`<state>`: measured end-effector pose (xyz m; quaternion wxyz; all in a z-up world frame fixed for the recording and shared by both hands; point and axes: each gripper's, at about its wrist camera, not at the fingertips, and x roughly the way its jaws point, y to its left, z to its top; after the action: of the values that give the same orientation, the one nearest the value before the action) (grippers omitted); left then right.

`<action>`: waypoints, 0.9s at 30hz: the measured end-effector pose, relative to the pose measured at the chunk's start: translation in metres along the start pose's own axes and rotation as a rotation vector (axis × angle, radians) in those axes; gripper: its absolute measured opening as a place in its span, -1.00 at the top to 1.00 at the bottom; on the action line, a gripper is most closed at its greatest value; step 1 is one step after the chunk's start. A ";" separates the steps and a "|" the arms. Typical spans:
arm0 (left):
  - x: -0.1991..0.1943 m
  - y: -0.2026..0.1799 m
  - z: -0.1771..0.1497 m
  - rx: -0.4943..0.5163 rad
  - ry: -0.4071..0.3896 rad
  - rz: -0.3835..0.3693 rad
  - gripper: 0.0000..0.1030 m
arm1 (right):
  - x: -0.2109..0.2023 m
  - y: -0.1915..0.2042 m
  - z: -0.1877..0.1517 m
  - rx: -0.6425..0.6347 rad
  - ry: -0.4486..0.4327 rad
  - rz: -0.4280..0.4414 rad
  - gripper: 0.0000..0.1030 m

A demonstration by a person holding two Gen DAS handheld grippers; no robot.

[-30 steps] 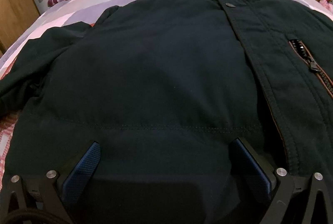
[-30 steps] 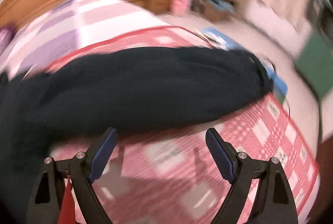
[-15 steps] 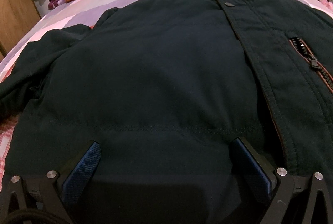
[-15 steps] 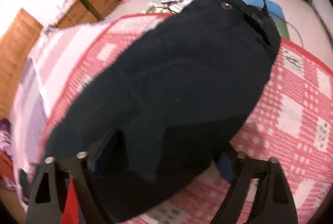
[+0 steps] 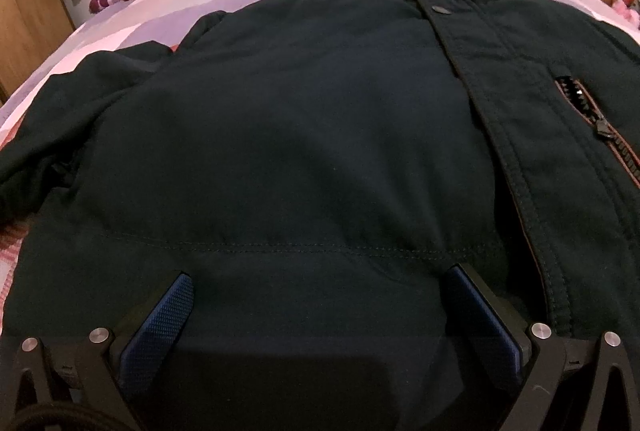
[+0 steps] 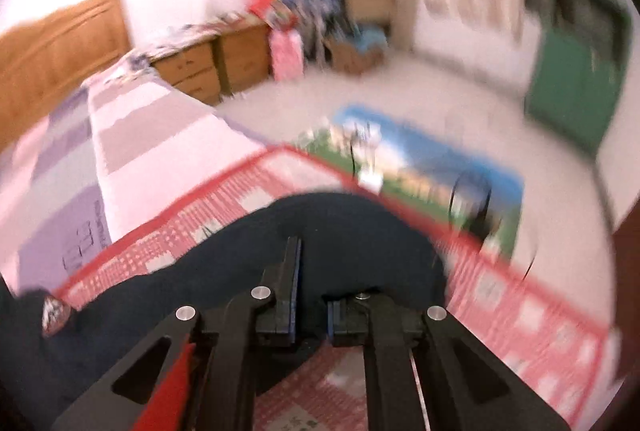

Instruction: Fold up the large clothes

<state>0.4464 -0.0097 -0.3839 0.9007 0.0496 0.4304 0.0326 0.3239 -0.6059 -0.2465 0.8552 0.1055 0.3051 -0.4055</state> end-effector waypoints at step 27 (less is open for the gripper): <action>-0.069 0.123 -0.015 -0.085 0.041 0.001 -1.00 | -0.228 0.425 -0.307 -1.227 -0.209 0.489 0.78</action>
<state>0.3894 0.1062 -0.3253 0.8930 0.0110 0.4468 0.0523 0.4015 -0.0548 -0.3797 0.8525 -0.3737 0.3634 0.0391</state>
